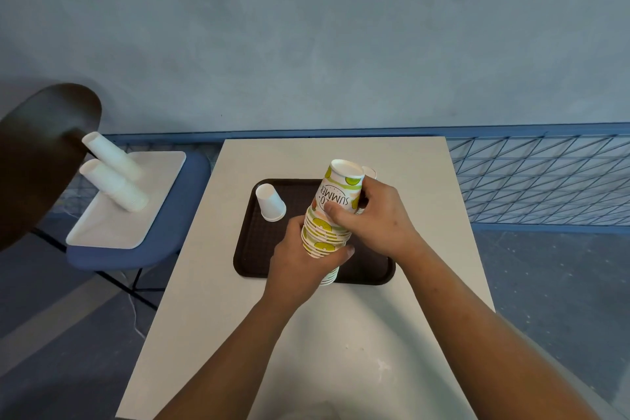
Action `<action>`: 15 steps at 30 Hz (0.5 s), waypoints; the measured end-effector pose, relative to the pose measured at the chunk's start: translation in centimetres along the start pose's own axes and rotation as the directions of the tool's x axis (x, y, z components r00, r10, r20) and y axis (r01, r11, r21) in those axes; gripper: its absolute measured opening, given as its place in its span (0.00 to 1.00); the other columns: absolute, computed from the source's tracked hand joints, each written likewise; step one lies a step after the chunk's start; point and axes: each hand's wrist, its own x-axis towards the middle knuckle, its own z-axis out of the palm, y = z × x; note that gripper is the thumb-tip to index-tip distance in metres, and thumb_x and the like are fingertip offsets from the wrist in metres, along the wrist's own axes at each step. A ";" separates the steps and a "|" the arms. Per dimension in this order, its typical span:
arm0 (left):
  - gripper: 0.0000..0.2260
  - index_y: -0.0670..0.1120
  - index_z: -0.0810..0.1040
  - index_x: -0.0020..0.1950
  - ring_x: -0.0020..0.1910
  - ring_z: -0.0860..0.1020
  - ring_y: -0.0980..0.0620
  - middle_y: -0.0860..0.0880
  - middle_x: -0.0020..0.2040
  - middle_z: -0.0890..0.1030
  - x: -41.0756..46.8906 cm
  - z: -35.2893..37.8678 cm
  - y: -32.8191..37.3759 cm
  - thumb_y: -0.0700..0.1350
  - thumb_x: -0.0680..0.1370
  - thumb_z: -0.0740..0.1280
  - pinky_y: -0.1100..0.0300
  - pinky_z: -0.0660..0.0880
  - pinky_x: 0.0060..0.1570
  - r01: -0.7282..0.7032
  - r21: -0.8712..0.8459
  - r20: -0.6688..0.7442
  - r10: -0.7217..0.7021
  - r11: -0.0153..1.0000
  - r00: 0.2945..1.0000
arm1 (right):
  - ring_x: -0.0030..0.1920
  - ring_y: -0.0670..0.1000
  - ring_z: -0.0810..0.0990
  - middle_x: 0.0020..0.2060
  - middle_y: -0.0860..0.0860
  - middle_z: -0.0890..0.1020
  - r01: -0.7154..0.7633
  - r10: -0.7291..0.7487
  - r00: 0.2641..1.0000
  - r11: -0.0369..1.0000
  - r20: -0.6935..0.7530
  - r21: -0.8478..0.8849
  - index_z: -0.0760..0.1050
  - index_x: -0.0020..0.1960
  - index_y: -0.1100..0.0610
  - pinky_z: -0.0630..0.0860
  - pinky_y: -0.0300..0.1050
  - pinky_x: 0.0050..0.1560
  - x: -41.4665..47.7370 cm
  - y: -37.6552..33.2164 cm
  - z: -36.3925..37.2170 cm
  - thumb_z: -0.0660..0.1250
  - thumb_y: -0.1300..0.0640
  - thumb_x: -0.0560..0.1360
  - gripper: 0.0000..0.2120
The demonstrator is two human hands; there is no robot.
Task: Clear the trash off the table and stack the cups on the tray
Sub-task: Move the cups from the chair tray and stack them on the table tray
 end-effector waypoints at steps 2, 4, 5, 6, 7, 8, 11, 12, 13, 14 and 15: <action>0.36 0.61 0.71 0.65 0.51 0.83 0.61 0.61 0.53 0.82 0.1 0.1 -0.3 0.67 0.62 0.80 0.61 0.80 0.52 0.001 0.001 0.011 -0.001 1.000 1.000 | 0.47 0.34 0.82 0.45 0.35 0.82 -0.023 0.023 1.000 1.000 -0.016 0.000 0.77 0.55 0.46 0.79 0.30 0.45 0.0 0.2 0.0 0.77 0.48 0.72 0.15; 0.36 0.60 0.72 0.65 0.52 0.83 0.60 0.60 0.54 0.83 0.3 0.2 -0.5 0.68 0.62 0.79 0.59 0.80 0.53 0.004 0.022 0.024 -0.005 1.000 1.000 | 0.48 0.36 0.83 0.47 0.38 0.84 -0.054 0.055 0.997 0.998 -0.050 0.012 0.78 0.56 0.48 0.80 0.33 0.45 0.2 0.5 0.0 0.77 0.48 0.72 0.15; 0.36 0.60 0.72 0.65 0.52 0.83 0.60 0.60 0.53 0.82 0.4 0.2 -0.6 0.68 0.62 0.78 0.59 0.80 0.53 0.011 0.034 0.031 -0.012 0.999 0.999 | 0.47 0.37 0.84 0.48 0.39 0.84 -0.068 0.069 0.995 0.997 -0.073 0.022 0.78 0.56 0.49 0.81 0.33 0.45 0.3 0.6 0.0 0.77 0.48 0.72 0.16; 0.35 0.59 0.72 0.64 0.52 0.83 0.59 0.60 0.53 0.82 0.5 0.1 -0.7 0.69 0.62 0.78 0.59 0.80 0.54 0.019 0.044 0.038 -0.021 0.999 0.999 | 0.47 0.37 0.84 0.49 0.40 0.84 -0.076 0.079 0.993 0.997 -0.093 0.031 0.78 0.57 0.50 0.80 0.33 0.45 0.4 0.6 -0.1 0.77 0.48 0.72 0.17; 0.35 0.59 0.72 0.64 0.52 0.83 0.59 0.60 0.53 0.82 0.6 0.1 -0.8 0.68 0.62 0.78 0.59 0.80 0.54 0.027 0.049 0.045 -0.030 0.998 0.999 | 0.47 0.37 0.84 0.49 0.40 0.84 -0.080 0.085 0.990 0.996 -0.109 0.042 0.78 0.57 0.51 0.80 0.32 0.44 0.6 0.6 -0.2 0.77 0.48 0.72 0.17; 0.34 0.59 0.71 0.63 0.52 0.82 0.59 0.60 0.53 0.82 0.7 0.1 -0.8 0.68 0.63 0.79 0.59 0.80 0.53 0.034 0.050 0.052 -0.036 0.998 0.998 | 0.47 0.37 0.84 0.49 0.40 0.84 -0.087 0.093 0.988 0.995 -0.125 0.058 0.78 0.58 0.51 0.80 0.32 0.44 0.8 0.6 -0.5 0.76 0.49 0.73 0.16; 0.33 0.59 0.70 0.64 0.52 0.81 0.60 0.61 0.54 0.80 0.9 0.2 -0.7 0.65 0.65 0.80 0.62 0.77 0.51 0.054 0.032 0.065 -0.056 0.998 0.996 | 0.50 0.44 0.86 0.52 0.45 0.86 -0.117 0.148 0.972 0.979 -0.182 0.169 0.79 0.60 0.55 0.84 0.41 0.49 1.5 0.5 -1.2 0.75 0.49 0.75 0.17; 0.32 0.59 0.70 0.64 0.53 0.81 0.60 0.61 0.54 0.80 1.0 0.2 -0.7 0.63 0.66 0.80 0.63 0.77 0.51 0.063 0.012 0.066 -0.063 0.998 0.996 | 0.50 0.46 0.86 0.52 0.48 0.86 -0.129 0.179 0.962 0.964 -0.204 0.234 0.80 0.59 0.56 0.84 0.46 0.51 1.9 0.6 -1.3 0.75 0.50 0.75 0.16; 0.32 0.58 0.71 0.64 0.53 0.81 0.60 0.60 0.54 0.81 1.1 0.3 -0.6 0.62 0.66 0.81 0.63 0.77 0.51 0.072 -0.018 0.065 -0.070 0.997 0.995 | 0.50 0.48 0.87 0.51 0.49 0.87 -0.139 0.218 0.949 0.937 -0.226 0.322 0.80 0.58 0.56 0.84 0.49 0.53 2.3 0.8 -1.5 0.74 0.51 0.76 0.14; 0.31 0.58 0.72 0.64 0.53 0.81 0.61 0.60 0.54 0.81 1.2 0.3 -0.6 0.60 0.66 0.81 0.64 0.77 0.50 0.080 -0.051 0.064 -0.076 0.996 0.995 | 0.51 0.50 0.87 0.50 0.51 0.87 -0.140 0.261 0.934 0.895 -0.243 0.424 0.81 0.56 0.57 0.83 0.52 0.54 2.7 1.0 -1.6 0.74 0.51 0.75 0.13; 0.30 0.57 0.72 0.64 0.53 0.81 0.61 0.60 0.55 0.82 1.3 0.2 -0.5 0.59 0.67 0.81 0.66 0.76 0.49 0.085 -0.082 0.063 -0.080 0.993 0.995 | 0.51 0.52 0.87 0.49 0.52 0.88 -0.136 0.303 0.918 0.848 -0.257 0.513 0.82 0.55 0.57 0.83 0.54 0.54 3.3 1.4 -1.8 0.74 0.50 0.74 0.14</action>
